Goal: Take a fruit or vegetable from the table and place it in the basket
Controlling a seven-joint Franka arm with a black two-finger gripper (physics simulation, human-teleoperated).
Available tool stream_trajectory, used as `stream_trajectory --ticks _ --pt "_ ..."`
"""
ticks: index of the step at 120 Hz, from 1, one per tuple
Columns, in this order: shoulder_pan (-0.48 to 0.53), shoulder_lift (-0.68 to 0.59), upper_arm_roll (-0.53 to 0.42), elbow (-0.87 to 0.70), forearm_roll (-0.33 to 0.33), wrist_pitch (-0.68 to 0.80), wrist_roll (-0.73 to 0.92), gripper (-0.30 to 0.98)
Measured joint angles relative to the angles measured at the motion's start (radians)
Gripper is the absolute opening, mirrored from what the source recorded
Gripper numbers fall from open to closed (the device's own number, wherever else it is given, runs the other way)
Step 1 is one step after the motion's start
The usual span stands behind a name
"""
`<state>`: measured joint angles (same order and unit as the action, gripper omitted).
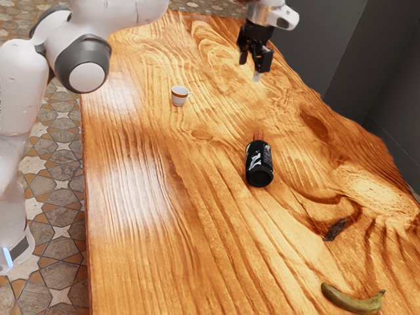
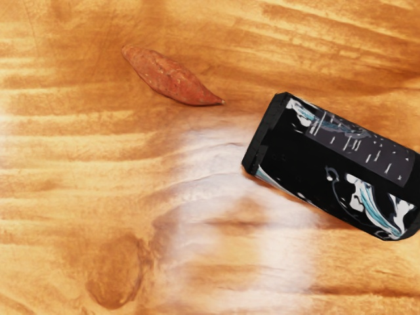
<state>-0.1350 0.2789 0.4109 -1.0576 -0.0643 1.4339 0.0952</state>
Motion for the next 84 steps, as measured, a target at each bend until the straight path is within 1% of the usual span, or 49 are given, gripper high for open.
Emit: stream_trajectory --ticks 8,21,50,84 --pt "-0.022 0.032 -0.007 -0.001 -0.028 0.004 0.008 0.66" --pt "-0.017 0.080 -0.007 -0.002 -0.049 0.029 0.019 0.66" --pt "0.031 0.266 -0.010 -0.003 -0.100 0.189 0.045 0.66" --pt "0.005 0.291 -0.123 0.011 -0.112 0.335 0.064 0.66"
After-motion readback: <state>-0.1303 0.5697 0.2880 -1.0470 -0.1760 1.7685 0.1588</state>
